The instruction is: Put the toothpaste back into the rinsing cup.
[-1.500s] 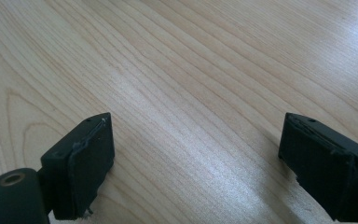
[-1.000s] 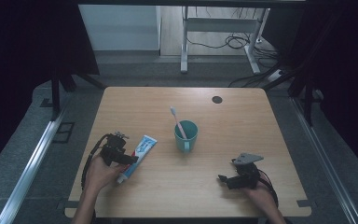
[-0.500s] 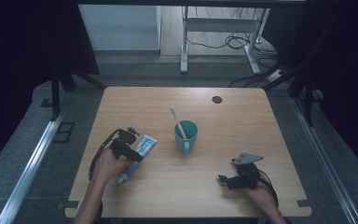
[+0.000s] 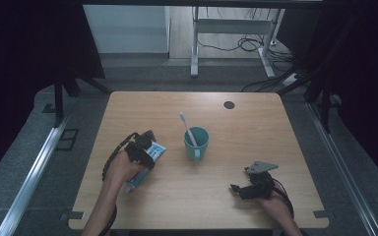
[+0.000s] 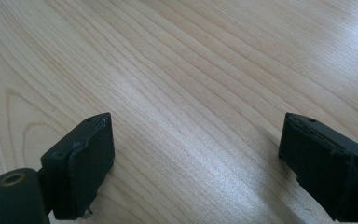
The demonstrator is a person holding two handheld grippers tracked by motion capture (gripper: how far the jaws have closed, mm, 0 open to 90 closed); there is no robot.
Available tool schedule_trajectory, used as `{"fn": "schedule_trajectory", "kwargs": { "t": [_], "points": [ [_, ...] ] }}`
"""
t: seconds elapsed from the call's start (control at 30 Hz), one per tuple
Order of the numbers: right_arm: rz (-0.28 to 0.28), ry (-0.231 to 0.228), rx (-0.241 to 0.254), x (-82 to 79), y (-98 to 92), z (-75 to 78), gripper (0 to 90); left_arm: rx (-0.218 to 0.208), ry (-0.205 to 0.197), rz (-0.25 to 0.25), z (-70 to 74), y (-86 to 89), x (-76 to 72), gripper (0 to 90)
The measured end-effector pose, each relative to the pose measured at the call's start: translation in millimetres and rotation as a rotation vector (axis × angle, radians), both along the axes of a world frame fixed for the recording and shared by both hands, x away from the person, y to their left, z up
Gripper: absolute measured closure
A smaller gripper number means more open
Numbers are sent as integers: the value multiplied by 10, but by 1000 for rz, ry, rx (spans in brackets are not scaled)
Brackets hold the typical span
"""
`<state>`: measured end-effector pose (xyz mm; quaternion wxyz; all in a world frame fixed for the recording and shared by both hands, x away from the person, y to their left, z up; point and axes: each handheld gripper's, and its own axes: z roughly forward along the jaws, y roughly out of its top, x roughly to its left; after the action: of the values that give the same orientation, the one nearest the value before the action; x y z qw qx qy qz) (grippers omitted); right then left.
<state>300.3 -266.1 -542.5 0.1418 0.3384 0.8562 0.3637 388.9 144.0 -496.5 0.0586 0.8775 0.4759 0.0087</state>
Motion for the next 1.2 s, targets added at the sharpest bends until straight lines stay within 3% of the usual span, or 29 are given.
{"fn": "schedule_trajectory", "kwargs": {
  "t": [0.23, 0.5, 0.63, 0.83, 1.03, 1.2],
  "points": [
    [0, -1, 1, 0, 0, -1, 103, 72, 31, 0, -50, -87, 38, 405],
    [2, 0, -2, 1, -2, 2, 103, 58, 71, 27, -51, -82, 78, 482],
    [1, 0, -2, 1, -1, 1, 103, 61, 82, 18, -27, -89, 80, 581],
    [1, -1, -2, 1, -1, 1, 103, 36, 72, -12, 26, -55, 54, 683],
    [1, 1, -2, 0, -1, 2, 103, -26, 50, -15, 53, 43, 22, 715],
    [1, 1, -2, 0, -1, 2, 103, -48, 34, -17, 66, 89, 0, 722]
  ]
}}
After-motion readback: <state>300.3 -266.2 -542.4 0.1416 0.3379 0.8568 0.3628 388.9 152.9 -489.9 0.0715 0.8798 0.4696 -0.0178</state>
